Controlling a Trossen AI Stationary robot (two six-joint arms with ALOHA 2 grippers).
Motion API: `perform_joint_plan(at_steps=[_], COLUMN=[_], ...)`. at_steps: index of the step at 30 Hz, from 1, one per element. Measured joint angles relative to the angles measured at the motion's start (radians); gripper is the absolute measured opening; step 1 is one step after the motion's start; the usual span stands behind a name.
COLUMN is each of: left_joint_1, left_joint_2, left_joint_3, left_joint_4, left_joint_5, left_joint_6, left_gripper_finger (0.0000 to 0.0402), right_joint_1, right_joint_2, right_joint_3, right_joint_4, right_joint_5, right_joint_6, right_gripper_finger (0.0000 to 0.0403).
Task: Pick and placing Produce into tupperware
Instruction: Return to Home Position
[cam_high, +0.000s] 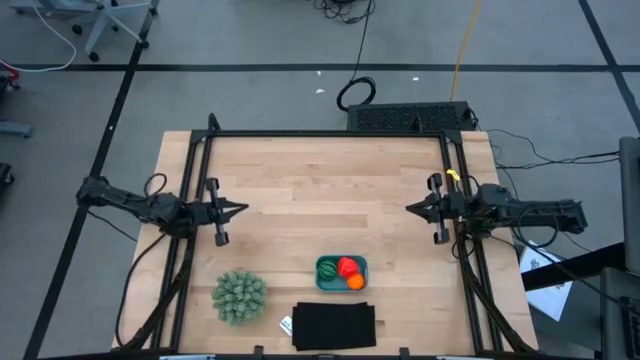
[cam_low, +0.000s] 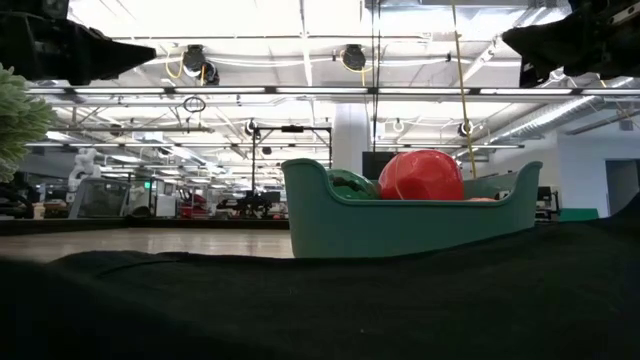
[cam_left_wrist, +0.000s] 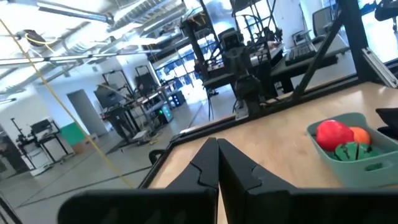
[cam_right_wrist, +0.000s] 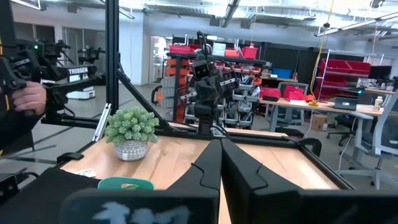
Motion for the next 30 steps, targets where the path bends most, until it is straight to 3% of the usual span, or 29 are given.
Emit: perform_joint_plan(at_steps=[7, 15, 19, 30], left_joint_1=[-0.003, -0.003, -0.003, -0.003], left_joint_2=[-0.097, -0.140, -0.140, -0.140], left_joint_3=[0.067, 0.067, 0.063, 0.059], left_joint_4=[-0.234, -0.290, -0.298, -0.363], left_joint_5=[-0.004, 0.004, 0.027, 0.031], left_joint_6=[-0.064, -0.074, -0.075, -0.084], left_gripper_finger=[0.0000, 0.0000, 0.0000, 0.0000], right_joint_1=[0.000, 0.000, 0.000, -0.003], right_joint_2=[-0.083, -0.106, -0.107, -0.107], right_joint_3=[0.000, 0.000, -0.030, -0.080], right_joint_4=[-0.060, -0.127, -0.066, -0.032], right_joint_5=[-0.001, -0.014, -0.114, -0.107], right_joint_6=[-0.019, -0.019, -0.015, 0.008], right_gripper_finger=[0.0000, 0.0000, 0.0000, 0.0000])
